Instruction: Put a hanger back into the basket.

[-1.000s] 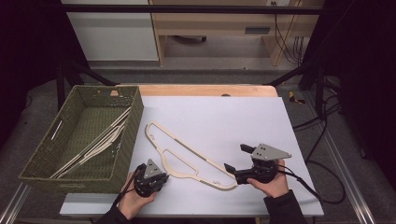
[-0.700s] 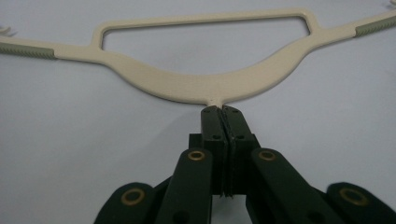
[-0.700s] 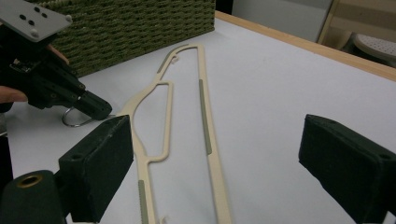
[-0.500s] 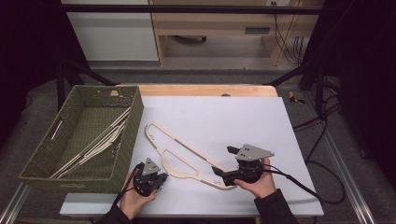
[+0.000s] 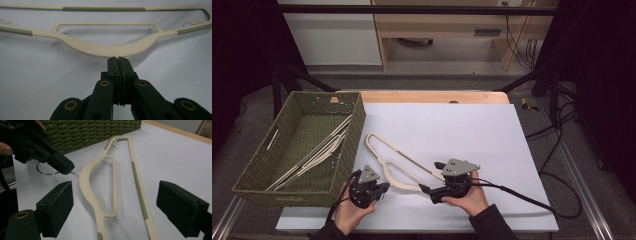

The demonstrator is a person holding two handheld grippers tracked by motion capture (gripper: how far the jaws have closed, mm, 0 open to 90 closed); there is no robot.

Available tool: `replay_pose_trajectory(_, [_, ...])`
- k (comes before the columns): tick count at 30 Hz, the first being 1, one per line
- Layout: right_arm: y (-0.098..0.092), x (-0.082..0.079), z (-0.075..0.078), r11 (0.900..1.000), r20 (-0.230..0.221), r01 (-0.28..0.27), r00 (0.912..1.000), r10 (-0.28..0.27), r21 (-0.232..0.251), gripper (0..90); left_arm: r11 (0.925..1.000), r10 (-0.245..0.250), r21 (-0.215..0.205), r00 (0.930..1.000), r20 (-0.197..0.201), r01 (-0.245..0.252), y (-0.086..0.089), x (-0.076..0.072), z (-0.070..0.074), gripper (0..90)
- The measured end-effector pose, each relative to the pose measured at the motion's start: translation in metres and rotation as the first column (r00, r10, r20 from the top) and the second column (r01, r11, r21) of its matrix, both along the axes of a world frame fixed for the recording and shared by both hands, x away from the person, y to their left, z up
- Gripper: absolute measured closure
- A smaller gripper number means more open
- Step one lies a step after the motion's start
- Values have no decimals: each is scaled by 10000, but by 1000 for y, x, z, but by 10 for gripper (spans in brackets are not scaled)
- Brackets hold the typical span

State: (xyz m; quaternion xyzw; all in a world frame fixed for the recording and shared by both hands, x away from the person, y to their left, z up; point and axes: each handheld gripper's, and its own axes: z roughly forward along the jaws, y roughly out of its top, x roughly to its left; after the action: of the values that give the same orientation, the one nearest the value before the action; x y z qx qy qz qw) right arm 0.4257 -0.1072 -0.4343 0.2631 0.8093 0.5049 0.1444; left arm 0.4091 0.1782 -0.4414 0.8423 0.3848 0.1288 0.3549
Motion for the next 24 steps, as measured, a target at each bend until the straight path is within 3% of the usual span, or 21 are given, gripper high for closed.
replay_pose_trajectory(6, [16,-2,-5,9971,25,-496,9988,498,-581,187,9995,-99,287,10000,7,99,-5,-1,9,889])
replay_pose_trajectory(15, [38,-1,-9,9885,110,-746,9970,767,-1318,233,9984,-175,541,9998,27,173,-11,-1,21,889])
replay_pose_trajectory(24, [59,0,-18,9708,18,-921,9955,948,-2213,369,9961,-231,849,9997,-35,233,-20,0,35,890])
